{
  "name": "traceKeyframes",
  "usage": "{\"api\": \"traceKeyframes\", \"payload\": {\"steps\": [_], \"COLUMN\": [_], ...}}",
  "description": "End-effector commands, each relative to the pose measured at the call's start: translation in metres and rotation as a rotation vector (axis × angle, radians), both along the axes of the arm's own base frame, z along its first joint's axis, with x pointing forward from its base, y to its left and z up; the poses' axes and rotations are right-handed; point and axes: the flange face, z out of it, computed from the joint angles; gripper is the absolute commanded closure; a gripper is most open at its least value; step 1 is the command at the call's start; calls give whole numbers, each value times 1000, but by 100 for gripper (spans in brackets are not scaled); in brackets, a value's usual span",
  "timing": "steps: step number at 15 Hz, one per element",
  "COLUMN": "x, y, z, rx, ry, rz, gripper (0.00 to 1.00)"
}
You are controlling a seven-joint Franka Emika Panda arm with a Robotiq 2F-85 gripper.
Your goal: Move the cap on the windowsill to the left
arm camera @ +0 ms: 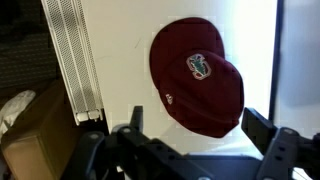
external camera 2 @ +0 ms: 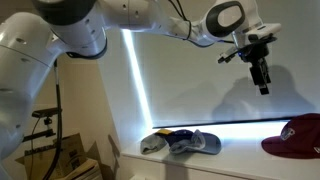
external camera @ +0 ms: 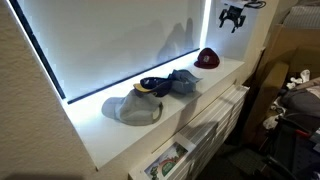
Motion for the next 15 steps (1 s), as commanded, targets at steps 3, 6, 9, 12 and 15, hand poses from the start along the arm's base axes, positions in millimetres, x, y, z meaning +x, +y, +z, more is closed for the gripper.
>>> {"api": "traceKeyframes", "payload": {"steps": [3, 6, 9, 12, 15], "x": [21, 22, 22, 26, 32], "y": [-3, 1, -10, -25, -43], "z": [-85, -98, -84, -78, -74], "rx": [150, 130, 82, -8, -82], "ry": [223, 219, 99, -31, -155], "rz": [83, 55, -63, -163, -277], "gripper": [0, 0, 0, 0, 0]}}
